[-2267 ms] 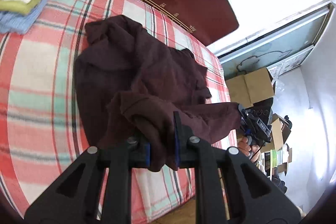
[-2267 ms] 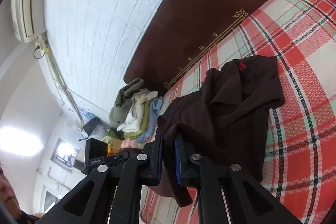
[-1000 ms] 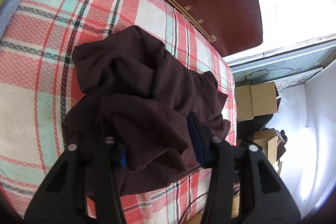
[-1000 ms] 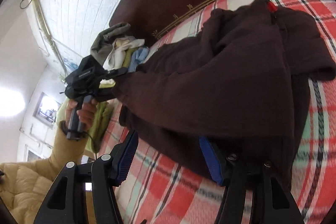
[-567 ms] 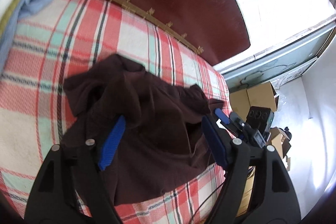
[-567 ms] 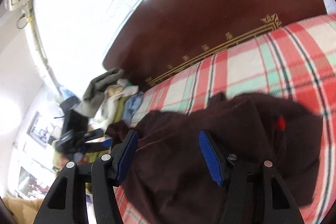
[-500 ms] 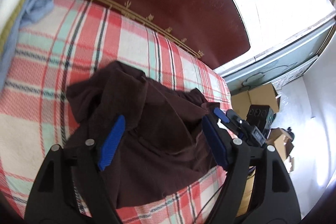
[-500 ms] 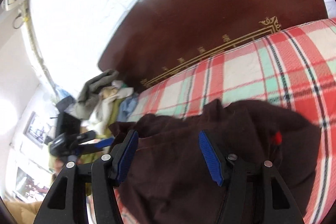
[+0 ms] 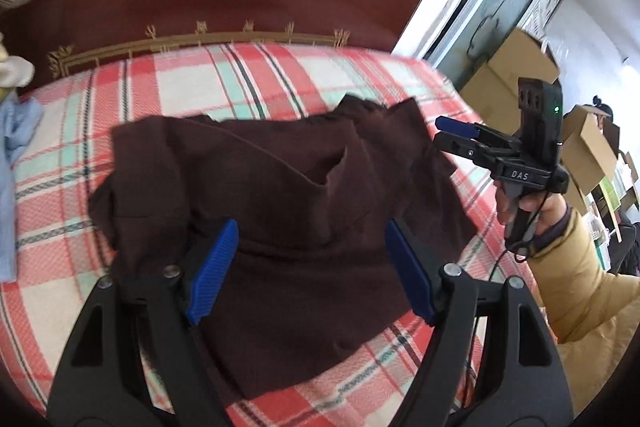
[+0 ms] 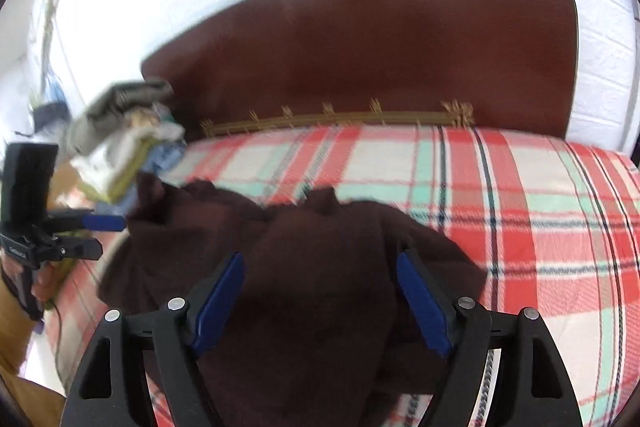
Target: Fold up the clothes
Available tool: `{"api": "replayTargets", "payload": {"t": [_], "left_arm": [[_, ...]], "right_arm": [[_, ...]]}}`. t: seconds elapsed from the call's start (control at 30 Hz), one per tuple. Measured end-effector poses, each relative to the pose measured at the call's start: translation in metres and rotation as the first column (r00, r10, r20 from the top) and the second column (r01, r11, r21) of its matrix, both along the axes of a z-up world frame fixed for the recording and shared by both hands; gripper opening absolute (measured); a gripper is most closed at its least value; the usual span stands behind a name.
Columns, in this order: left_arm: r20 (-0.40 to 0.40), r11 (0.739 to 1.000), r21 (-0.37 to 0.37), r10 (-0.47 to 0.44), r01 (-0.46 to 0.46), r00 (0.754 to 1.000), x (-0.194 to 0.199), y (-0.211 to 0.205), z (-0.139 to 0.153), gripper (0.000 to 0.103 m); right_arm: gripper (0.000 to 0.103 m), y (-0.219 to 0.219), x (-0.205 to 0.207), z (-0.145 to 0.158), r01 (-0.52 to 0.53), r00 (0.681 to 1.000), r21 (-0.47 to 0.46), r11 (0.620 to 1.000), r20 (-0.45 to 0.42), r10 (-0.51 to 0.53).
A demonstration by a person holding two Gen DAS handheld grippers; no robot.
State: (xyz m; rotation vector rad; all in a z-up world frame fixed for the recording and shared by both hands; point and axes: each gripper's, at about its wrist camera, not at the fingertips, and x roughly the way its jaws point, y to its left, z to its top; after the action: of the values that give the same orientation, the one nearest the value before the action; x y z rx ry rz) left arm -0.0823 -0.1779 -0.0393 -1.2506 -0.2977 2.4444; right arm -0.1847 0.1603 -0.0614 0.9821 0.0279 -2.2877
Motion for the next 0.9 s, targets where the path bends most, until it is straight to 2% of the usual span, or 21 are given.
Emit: {"api": "replayTargets", "payload": {"t": [0.1, 0.17, 0.2, 0.23, 0.4, 0.6, 0.67, 0.73, 0.77, 0.83, 0.9], "left_arm": [[0.020, 0.998, -0.049, 0.039, -0.038, 0.999, -0.017, 0.000, -0.010, 0.077], [0.038, 0.996, -0.057, 0.065, -0.063, 0.997, -0.026, -0.004, -0.016, 0.077], [0.043, 0.995, -0.062, 0.083, -0.081, 0.996, -0.029, -0.009, -0.017, 0.077], [0.048, 0.993, -0.067, 0.101, -0.098, 0.994, -0.033, -0.014, -0.018, 0.077], [0.051, 0.988, -0.074, 0.137, -0.133, 0.989, -0.036, -0.024, -0.021, 0.077], [0.061, 0.980, -0.110, 0.176, -0.168, 0.983, -0.036, -0.024, -0.034, 0.077], [0.058, 0.977, -0.109, 0.190, -0.183, 0.980, -0.032, -0.026, -0.033, 0.077], [0.023, 0.975, -0.116, 0.196, -0.192, 0.980, -0.022, -0.026, -0.027, 0.077], [-0.006, 0.974, -0.122, 0.193, -0.193, 0.981, -0.015, -0.024, -0.023, 0.077], [-0.091, 0.980, -0.152, 0.119, -0.132, 0.989, 0.007, -0.006, -0.010, 0.077], [-0.178, 0.978, -0.201, 0.014, -0.050, 0.984, 0.032, 0.018, 0.004, 0.077]], "right_arm": [[0.078, -0.002, -0.014, -0.017, -0.007, 0.998, -0.008, 1.000, 0.058, 0.007], [0.049, -0.003, -0.022, -0.026, -0.015, 0.995, -0.020, 1.000, 0.095, 0.017], [0.017, -0.002, -0.024, -0.029, -0.017, 0.994, -0.028, 0.999, 0.106, 0.020], [0.008, 0.001, -0.025, -0.028, -0.013, 0.994, -0.036, 0.999, 0.108, 0.017], [0.008, 0.034, -0.028, -0.020, 0.063, 0.994, -0.112, 0.992, 0.099, -0.052], [0.012, 0.040, -0.042, -0.050, 0.136, 0.963, -0.088, 0.987, 0.244, -0.111], [0.021, 0.043, -0.039, -0.048, 0.149, 0.961, -0.117, 0.982, 0.251, -0.116], [0.046, 0.053, -0.034, -0.042, 0.178, 0.958, -0.166, 0.970, 0.255, -0.132], [0.049, 0.060, -0.030, -0.038, 0.192, 0.956, -0.198, 0.961, 0.259, -0.138], [0.058, 0.075, -0.021, -0.032, 0.204, 0.954, -0.259, 0.944, 0.271, -0.132], [0.068, 0.088, -0.012, -0.030, 0.216, 0.948, -0.299, 0.929, 0.293, -0.126]]}}
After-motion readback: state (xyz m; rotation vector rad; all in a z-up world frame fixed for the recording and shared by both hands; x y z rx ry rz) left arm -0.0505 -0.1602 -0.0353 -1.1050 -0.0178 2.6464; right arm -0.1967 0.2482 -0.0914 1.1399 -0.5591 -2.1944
